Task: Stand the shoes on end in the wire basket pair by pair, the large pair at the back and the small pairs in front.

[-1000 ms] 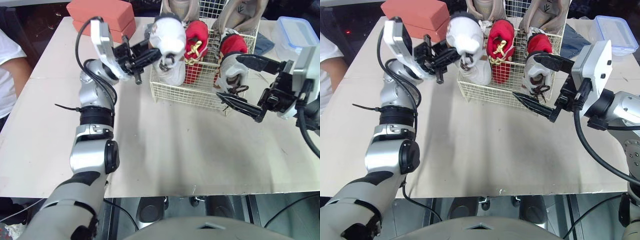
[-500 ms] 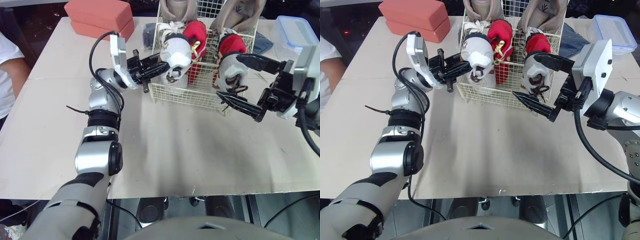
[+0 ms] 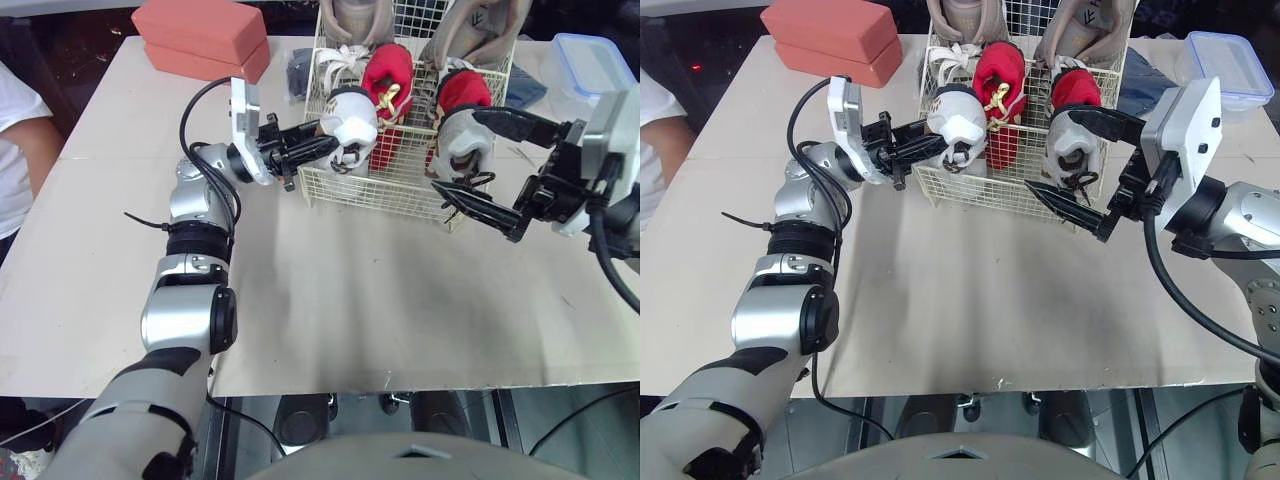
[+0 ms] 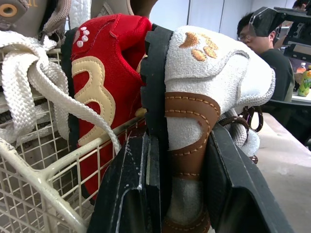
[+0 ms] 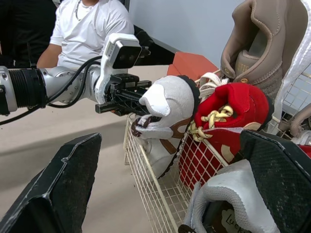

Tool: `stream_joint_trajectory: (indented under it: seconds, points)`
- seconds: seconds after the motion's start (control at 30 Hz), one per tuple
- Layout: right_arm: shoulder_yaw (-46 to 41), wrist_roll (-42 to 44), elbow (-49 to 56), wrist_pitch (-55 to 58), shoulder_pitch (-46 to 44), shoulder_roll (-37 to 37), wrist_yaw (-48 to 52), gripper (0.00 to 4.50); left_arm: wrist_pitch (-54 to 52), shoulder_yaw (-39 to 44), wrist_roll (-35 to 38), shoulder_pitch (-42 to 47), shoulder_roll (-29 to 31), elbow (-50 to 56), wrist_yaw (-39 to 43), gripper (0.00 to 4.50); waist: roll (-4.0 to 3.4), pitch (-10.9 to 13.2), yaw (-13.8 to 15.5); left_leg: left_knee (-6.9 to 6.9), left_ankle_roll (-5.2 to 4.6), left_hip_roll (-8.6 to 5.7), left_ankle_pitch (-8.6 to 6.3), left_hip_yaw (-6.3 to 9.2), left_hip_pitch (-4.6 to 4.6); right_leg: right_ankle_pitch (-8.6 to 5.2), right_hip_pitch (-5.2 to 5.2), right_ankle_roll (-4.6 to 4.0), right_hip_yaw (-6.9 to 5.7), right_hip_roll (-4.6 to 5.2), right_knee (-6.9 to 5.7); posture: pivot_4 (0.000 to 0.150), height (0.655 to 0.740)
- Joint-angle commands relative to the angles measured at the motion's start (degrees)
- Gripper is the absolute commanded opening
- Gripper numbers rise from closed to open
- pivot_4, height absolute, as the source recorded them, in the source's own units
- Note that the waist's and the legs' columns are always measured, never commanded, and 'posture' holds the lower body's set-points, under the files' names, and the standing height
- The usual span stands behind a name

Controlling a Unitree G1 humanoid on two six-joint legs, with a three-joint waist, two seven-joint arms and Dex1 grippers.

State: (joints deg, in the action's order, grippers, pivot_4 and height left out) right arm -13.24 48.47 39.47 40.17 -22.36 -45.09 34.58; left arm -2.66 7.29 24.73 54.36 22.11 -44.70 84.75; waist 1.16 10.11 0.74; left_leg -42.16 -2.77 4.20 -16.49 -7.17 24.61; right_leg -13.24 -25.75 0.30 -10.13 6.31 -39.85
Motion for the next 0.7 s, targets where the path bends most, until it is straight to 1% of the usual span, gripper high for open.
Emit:
stream_joint_trajectory:
  seconds: [0.03, 0.07, 0.1, 0.17, 0.27, 0.33, 0.5, 0.6, 0.7]
  points:
    - [-0.6, 0.1, 1.1, -0.5, -1.2, -0.7, -0.4, 4.5, -3.7, -1.8, -0.8, -2.1, 0.2, 0.6, 1.4, 2.84, -0.01, 0.0, 0.1, -0.02, 0.0, 0.0, 0.0, 0.02, 0.0, 0.0, 0.01, 0.0, -0.01, 0.0, -0.01, 0.15, 0.686]
    - [-0.6, 0.1, 1.1, -0.5, -1.1, -0.7, -0.5, 4.5, -3.6, -1.8, -0.7, -2.2, 0.4, 1.3, 1.5, 3.26, -0.02, 0.0, 0.1, -0.04, 0.0, 0.0, 0.0, 0.04, 0.0, -0.01, 0.03, 0.03, -0.02, 0.0, -0.02, 0.15, 0.686]
    - [-0.6, 0.1, 1.1, -0.5, -1.1, -0.7, -0.5, 4.5, -3.4, -1.6, -0.7, -2.5, 0.5, 2.0, 1.4, 3.77, -0.02, 0.0, 0.1, -0.07, 0.0, 0.01, 0.0, 0.05, 0.0, -0.03, 0.05, 0.06, -0.03, 0.0, -0.03, 0.15, 0.686]
    - [-0.7, 0.1, 1.1, -0.5, -1.0, -0.7, -0.6, 4.5, -1.9, -0.7, -0.7, -3.0, 0.5, 4.0, 0.0, 4.45, -0.04, 0.0, 0.1, -0.1, 0.0, 0.01, 0.0, 0.11, -0.01, -0.09, 0.09, 0.16, -0.02, 0.0, -0.05, 0.15, 0.686]
    - [-1.0, 0.3, 1.4, -0.4, -0.6, -0.7, -0.8, 4.5, -4.8, 0.2, 1.3, -4.7, 0.9, 10.1, -1.4, 4.45, -0.04, 0.0, 0.0, -0.11, -0.01, 0.01, 0.0, 0.14, -0.02, -0.09, 0.1, 0.15, 0.03, 0.0, -0.07, 0.15, 0.686]
    - [-1.4, 0.4, 1.5, -0.4, -0.4, -0.8, -0.9, 4.5, -7.7, 0.3, 3.0, -6.5, 1.6, 15.7, -2.2, 4.45, -0.04, 0.0, -0.1, -0.1, 0.0, 0.01, 0.0, 0.14, 0.02, 0.01, 0.08, -0.01, 0.1, -0.01, -0.06, 0.15, 0.686]
    - [-3.0, 0.3, 1.1, -1.1, 1.0, -1.4, 0.0, 4.5, -17.3, 3.3, 10.3, -11.8, 3.1, 32.1, -8.0, 4.45, -0.03, 0.0, -0.1, -0.04, 0.0, 0.01, 0.0, 0.15, 0.09, 0.01, 0.04, -0.02, 0.15, -0.04, 0.03, 0.15, 0.686]
    - [-5.7, 1.1, 0.0, -2.2, 2.1, -1.5, 1.0, 4.5, -21.7, 5.8, 14.5, -14.6, 5.1, 40.1, -11.8, 4.45, -0.03, 0.0, 0.0, -0.02, 0.0, 0.01, 0.0, 0.17, 0.11, 0.01, 0.04, -0.02, 0.17, -0.04, 0.05, 0.15, 0.686]
    - [-10.7, 2.8, -2.5, -3.5, 3.8, -1.4, 2.7, 4.5, -27.2, 9.4, 19.9, -17.6, 7.6, 46.5, -15.6, 4.45, -0.03, 0.0, 0.1, -0.02, 0.0, 0.01, 0.0, 0.21, 0.08, 0.01, 0.08, -0.01, 0.17, -0.02, 0.05, 0.15, 0.686]
